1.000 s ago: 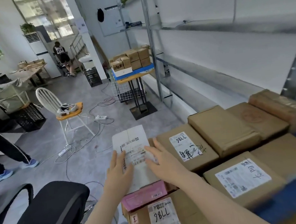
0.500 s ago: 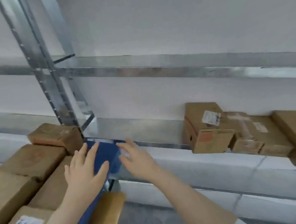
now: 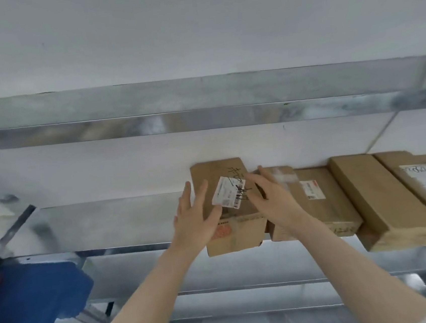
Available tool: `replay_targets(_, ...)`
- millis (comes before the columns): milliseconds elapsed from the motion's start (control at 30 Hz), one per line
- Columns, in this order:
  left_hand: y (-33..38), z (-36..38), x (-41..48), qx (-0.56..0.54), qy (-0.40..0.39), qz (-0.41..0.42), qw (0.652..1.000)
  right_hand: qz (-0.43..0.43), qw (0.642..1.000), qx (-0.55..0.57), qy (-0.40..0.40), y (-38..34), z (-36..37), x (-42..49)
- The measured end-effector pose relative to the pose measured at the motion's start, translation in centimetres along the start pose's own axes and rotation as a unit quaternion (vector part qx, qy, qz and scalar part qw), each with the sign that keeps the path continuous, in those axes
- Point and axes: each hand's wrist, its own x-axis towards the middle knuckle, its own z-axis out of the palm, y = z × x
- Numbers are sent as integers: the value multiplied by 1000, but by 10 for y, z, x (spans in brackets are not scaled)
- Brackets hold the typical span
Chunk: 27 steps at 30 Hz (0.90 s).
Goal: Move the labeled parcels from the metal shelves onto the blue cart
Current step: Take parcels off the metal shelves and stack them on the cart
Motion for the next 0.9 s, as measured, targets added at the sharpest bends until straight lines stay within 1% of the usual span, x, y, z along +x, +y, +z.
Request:
replay_targets(67,-5,5,25,-19,-13,-9,1000,12,1000,-5,-25,10,13,21)
replay_targets(133,-14,12,43,4,-33,0,999,25,998,-3,-61,19,29,38)
replay_targets(233,-31,24,54,6,-68,16,998,10,995,-18,-97,32,44,50)
replay_targets(333,-36,31,53,-18,-39,29,999,-4,994,18,-109,41,41,54)
replay_targets(400,-37,33,52,-22,-21,31,999,-14,993,21,-112,42,40,52)
replay_targets(533,-45,20,32,-22,7,15,1000,-40,991,46,-118,25,53,41)
replay_targets(600,-52,3,13,-19,23,8,1000,-62,989,47,-126,9,66,32)
replay_targets(700,-61,-40,-28,4,76,-10,997,-116,981,51,-150,-37,87,21)
replay_targets(800,-68,-95,-83,46,159,-40,985,-179,960,85,-196,-101,111,8)
replay_targets(900,-75,-159,-150,84,246,-85,962,-267,928,106,-236,-180,147,-12)
